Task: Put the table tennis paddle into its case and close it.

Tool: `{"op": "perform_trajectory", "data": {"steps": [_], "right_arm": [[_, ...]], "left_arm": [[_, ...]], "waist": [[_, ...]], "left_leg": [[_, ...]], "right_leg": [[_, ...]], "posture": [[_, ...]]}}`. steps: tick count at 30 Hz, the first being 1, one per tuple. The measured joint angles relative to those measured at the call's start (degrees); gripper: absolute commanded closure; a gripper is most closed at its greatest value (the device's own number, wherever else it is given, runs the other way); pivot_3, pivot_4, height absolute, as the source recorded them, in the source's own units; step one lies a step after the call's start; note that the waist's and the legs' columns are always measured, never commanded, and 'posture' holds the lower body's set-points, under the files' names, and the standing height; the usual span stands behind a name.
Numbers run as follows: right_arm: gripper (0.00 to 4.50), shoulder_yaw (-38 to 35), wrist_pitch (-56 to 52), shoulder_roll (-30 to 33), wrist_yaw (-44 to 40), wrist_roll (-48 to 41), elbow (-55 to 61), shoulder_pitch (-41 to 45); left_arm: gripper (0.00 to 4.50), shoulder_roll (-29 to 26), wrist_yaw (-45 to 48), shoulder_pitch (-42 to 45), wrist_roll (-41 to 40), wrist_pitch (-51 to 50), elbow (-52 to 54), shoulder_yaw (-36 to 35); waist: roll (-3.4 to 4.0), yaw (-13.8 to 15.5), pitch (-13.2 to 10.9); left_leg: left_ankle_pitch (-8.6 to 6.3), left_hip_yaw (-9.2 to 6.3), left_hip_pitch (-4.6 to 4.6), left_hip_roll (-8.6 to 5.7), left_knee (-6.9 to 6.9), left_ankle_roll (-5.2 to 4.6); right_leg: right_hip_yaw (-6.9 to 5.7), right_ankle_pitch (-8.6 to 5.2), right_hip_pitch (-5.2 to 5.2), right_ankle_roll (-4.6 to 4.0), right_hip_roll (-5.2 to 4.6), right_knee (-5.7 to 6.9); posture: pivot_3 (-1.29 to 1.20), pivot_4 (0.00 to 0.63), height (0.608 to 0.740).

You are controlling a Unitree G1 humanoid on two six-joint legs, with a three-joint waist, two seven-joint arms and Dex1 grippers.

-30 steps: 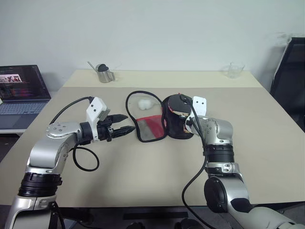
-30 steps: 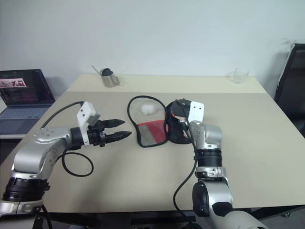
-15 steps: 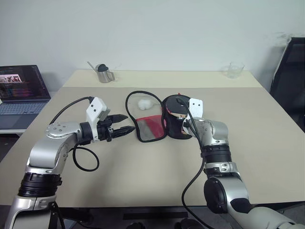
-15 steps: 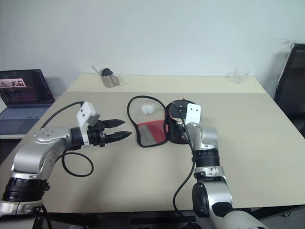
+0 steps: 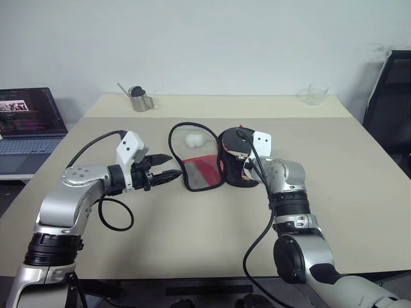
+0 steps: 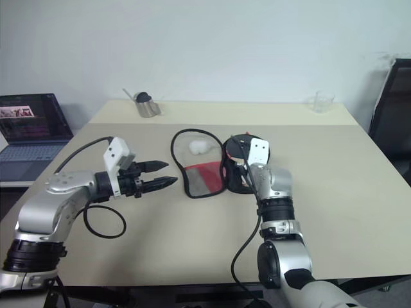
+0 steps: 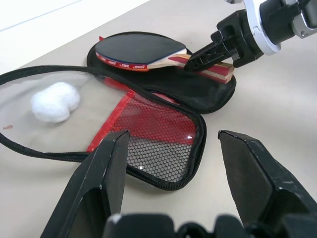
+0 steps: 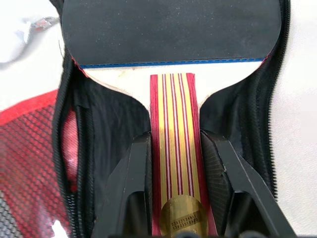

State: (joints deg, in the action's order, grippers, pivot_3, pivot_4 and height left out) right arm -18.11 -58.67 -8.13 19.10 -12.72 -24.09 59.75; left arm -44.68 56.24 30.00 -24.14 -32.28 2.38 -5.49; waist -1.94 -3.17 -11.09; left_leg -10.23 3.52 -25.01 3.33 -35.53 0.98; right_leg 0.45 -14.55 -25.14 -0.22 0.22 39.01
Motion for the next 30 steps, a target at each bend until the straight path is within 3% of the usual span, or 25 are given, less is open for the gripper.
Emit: {"op": "perform_trajectory", "data": {"steps": [30], "right_arm": [[3.41,2.2,5.5,0.0,1.7,0.0,-5.3,0.3]], "left_arm": [[1.38,0.0,-0.5,-0.4,-0.5,-0.1,0.2,0.0]], "waist": [[-0.01,0.1,0.0]], "left_leg": [[0.00,-0.02,-0.01,0.13,-0.16,0.00]], "right_leg": [[0.00,0.04,0.03,-0.06,0.16,0.03]], "posture": [[0.00,0.150,0.740]]}}
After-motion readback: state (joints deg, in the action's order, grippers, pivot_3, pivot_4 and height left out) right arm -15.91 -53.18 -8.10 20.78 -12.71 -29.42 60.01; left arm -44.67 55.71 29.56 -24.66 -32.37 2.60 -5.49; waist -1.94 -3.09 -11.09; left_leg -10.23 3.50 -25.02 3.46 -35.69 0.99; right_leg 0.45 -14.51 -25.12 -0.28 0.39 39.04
